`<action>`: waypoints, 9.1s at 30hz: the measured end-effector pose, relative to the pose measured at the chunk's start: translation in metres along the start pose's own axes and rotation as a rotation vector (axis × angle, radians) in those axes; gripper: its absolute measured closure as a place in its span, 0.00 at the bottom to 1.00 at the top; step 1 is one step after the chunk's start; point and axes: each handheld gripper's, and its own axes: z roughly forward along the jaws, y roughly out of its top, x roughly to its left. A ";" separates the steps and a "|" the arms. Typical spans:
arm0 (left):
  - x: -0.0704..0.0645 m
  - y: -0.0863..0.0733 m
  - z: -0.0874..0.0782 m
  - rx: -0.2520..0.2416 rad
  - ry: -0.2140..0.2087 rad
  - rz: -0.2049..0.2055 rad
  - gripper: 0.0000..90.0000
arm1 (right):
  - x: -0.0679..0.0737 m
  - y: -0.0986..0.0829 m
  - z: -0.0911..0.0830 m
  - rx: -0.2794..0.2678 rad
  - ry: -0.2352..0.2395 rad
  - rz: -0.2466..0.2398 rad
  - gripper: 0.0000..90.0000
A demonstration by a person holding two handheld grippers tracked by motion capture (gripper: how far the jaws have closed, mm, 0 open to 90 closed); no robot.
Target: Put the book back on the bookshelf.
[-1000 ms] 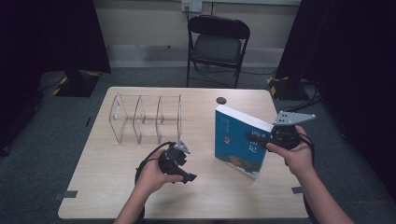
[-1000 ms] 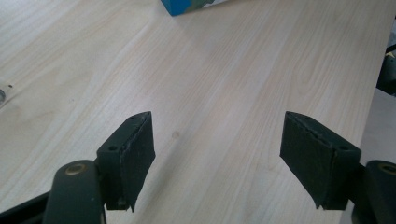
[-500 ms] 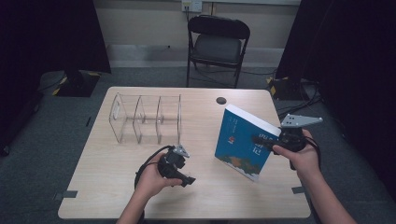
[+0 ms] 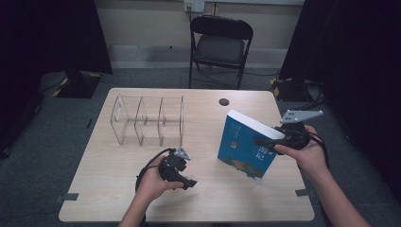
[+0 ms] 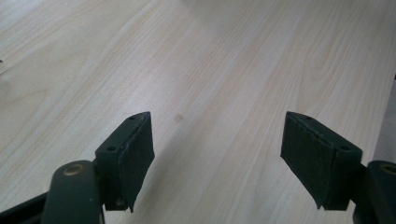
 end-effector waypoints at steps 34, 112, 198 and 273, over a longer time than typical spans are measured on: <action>0.011 -0.006 -0.015 -0.062 0.025 -0.043 0.22 | 0.056 0.033 0.007 0.067 0.143 -0.131 0.68; -0.014 0.087 -0.081 -0.047 -0.037 0.144 0.26 | 0.070 0.024 0.028 0.090 0.259 -0.232 0.66; -0.046 0.121 -0.090 0.069 -0.123 0.343 0.66 | 0.039 -0.043 0.013 -0.144 0.211 -0.097 0.37; -0.052 0.133 -0.062 0.053 -0.125 0.369 0.55 | 0.041 -0.055 0.032 -0.193 0.262 -0.062 0.37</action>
